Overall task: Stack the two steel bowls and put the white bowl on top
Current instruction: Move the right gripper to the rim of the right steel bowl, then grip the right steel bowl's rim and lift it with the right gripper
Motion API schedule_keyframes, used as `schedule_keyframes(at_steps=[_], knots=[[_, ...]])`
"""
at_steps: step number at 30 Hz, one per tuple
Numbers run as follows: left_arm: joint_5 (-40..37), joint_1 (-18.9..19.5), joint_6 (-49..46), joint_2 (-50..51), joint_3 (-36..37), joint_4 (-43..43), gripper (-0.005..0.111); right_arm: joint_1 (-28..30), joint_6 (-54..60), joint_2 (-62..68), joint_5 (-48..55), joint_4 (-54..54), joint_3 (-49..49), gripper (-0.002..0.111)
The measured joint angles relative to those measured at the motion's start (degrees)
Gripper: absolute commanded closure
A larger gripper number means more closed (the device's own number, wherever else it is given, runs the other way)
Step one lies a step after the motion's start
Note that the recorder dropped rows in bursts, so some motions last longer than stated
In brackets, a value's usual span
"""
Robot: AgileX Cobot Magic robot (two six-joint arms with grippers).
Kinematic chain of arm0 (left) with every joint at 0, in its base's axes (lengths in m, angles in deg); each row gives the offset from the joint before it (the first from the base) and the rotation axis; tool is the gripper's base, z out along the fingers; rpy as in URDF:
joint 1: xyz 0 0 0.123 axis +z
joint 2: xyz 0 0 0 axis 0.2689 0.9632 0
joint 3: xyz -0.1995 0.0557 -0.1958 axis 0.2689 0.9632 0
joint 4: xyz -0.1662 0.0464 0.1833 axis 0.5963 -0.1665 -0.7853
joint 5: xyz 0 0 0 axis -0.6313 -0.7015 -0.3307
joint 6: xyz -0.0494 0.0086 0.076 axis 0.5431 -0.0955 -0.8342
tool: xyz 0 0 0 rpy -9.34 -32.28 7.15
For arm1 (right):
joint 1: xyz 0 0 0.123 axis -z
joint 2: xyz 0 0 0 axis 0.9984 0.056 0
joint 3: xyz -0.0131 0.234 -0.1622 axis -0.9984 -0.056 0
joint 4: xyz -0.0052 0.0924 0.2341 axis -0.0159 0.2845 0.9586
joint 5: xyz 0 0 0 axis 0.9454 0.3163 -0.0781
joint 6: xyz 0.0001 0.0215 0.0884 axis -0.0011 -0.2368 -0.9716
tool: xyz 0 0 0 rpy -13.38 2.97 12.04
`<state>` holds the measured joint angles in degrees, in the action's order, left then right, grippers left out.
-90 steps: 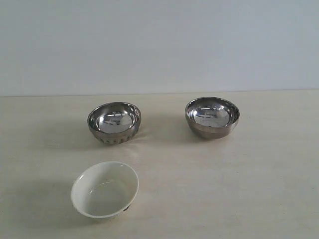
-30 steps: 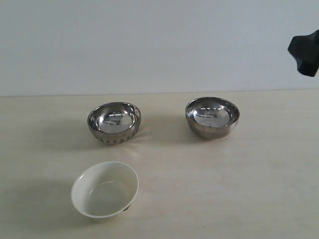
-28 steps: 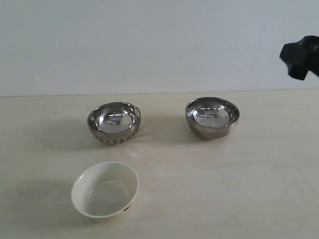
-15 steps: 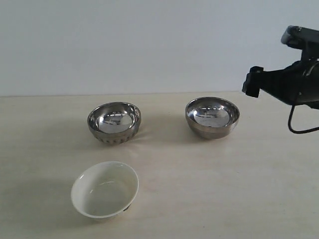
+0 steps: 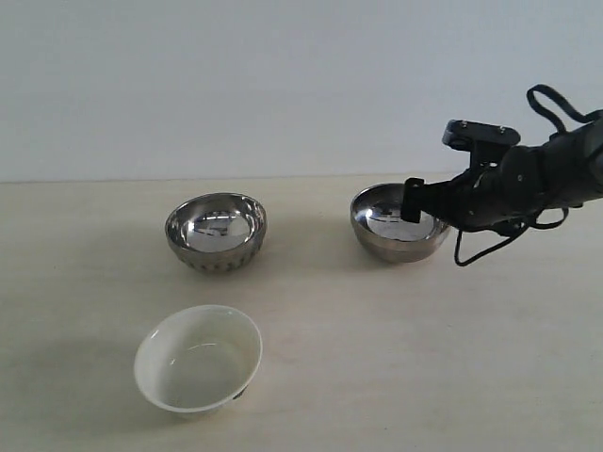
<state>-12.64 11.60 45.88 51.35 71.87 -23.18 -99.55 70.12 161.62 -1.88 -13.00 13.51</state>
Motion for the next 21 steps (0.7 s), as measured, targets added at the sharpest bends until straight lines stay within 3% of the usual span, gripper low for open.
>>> schedule_keyframes(at_steps=[6,15,21], knots=[[0.00,0.00,0.00,0.00,0.00,0.00,0.074,-0.38,-0.47,4.20,0.21,0.13,3.43,0.043],[0.00,0.00,0.00,0.00,0.00,0.00,0.074,-0.38,-0.50,5.00,-0.01,0.24,3.78,0.105],[0.00,0.00,0.00,0.00,0.00,0.00,0.074,-0.38,-0.38,5.00,0.25,0.48,3.87,0.108]])
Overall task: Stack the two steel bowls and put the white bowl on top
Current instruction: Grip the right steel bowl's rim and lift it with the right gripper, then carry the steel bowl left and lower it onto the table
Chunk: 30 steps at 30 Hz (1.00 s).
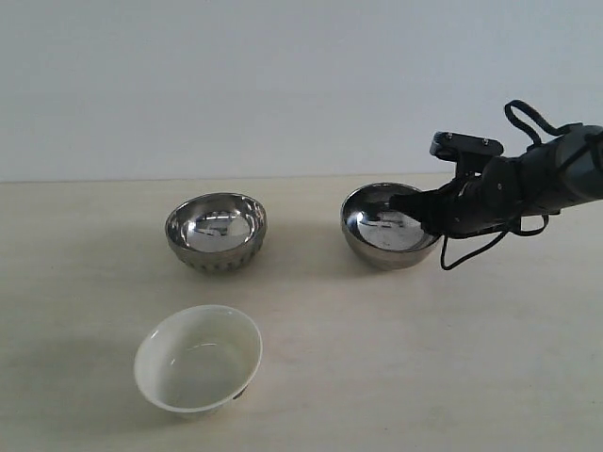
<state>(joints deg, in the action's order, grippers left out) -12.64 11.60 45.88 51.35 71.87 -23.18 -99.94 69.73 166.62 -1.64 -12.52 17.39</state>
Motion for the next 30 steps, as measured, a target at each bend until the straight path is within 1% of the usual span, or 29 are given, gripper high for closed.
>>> schedule_keyframes(at_steps=[6,15,20,22,27,30], knots=[[0.00,0.00,0.00,0.00,0.00,0.00,0.074,0.00,0.00,-1.92,3.44,0.00,0.00,0.108],[0.00,0.00,0.00,0.00,0.00,0.00,0.074,0.00,2.38,-11.47,15.07,-0.15,0.00,0.108],[0.00,0.00,0.00,0.00,0.00,0.00,0.074,-1.15,4.69,-16.32,22.38,-0.15,-0.35,0.108],[0.00,0.00,0.00,0.00,0.00,0.00,0.074,-2.42,4.96,-18.68,21.94,-0.04,-2.42,0.108],[0.00,0.00,0.00,0.00,0.00,0.00,0.074,-6.41,5.46,-24.19,13.99,1.94,-13.03,0.108],[0.00,0.00,0.00,0.00,0.00,0.00,0.074,-8.70,5.46,-24.90,10.47,2.45,-17.62,0.108]])
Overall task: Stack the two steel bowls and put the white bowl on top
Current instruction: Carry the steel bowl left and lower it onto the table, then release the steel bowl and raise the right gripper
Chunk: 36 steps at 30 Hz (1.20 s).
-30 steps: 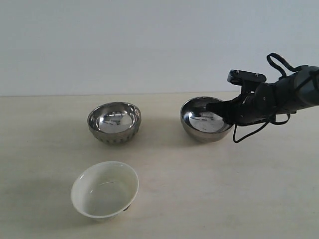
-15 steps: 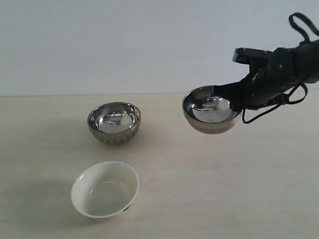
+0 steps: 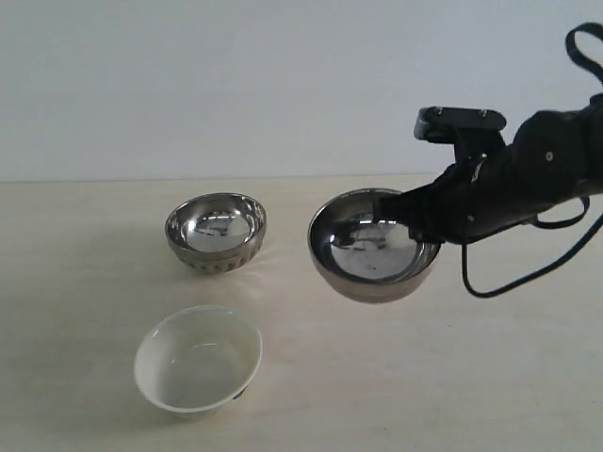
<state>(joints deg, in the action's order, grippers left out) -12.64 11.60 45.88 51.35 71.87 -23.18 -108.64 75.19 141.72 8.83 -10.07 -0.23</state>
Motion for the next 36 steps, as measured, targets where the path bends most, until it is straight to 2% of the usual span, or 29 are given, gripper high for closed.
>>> schedule_keyframes(at_steps=[8,21,36], knots=[[0.00,0.00,0.00,0.00,0.00,0.00,0.074,-4.34,-1.76,0.61,-7.23,0.91,-3.35,0.108],[0.00,0.00,0.00,0.00,0.00,0.00,0.074,-4.56,-5.43,8.86,-15.53,1.03,-3.37,0.108],[0.00,0.00,0.00,0.00,0.00,0.00,0.074,-5.02,-6.50,12.42,-18.12,1.28,-2.44,0.108]])
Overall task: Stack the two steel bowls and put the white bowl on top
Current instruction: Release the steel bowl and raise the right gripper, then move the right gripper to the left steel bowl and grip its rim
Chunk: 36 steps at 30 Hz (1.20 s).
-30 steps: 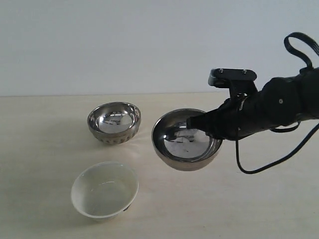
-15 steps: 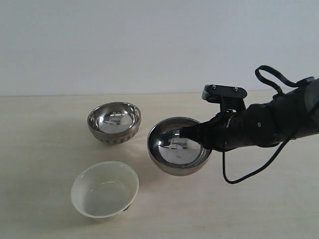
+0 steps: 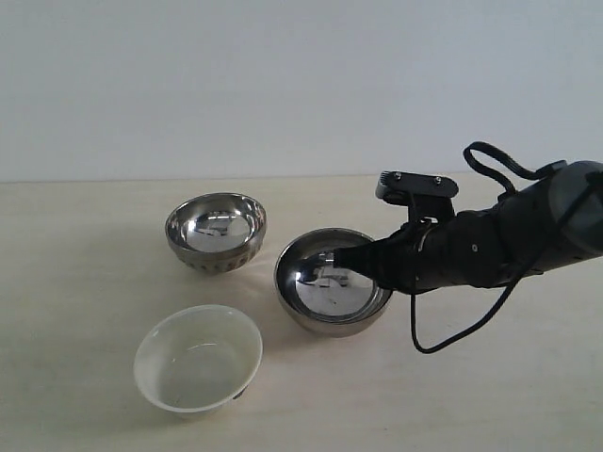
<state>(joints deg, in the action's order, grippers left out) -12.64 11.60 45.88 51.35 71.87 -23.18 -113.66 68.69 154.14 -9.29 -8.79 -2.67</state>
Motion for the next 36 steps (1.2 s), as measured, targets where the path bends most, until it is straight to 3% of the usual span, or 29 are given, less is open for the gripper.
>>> schedule_keyframes(at_steps=[14,17,21,23,28,36], knots=[[0.00,0.00,0.00,0.00,0.00,0.00,0.074,0.00,-0.34,0.00,-0.12,-0.42,0.00,0.107],[0.00,0.00,0.00,0.00,0.00,0.00,0.074,0.00,-0.22,0.00,-0.12,-1.06,0.00,0.092],[0.00,0.00,0.00,0.00,0.00,0.00,0.074,0.00,-0.22,0.00,-0.11,-1.27,0.00,0.058],[0.00,0.00,0.00,0.00,0.00,0.00,0.074,0.00,-0.11,0.00,-0.25,-1.27,0.04,0.051],[0.00,0.00,0.00,0.00,0.00,0.00,0.074,0.00,1.61,-0.12,3.32,-1.27,3.78,0.052],[0.00,0.00,0.00,0.00,0.00,0.00,0.074,0.00,5.49,-3.15,20.03,-1.51,19.05,0.052]])
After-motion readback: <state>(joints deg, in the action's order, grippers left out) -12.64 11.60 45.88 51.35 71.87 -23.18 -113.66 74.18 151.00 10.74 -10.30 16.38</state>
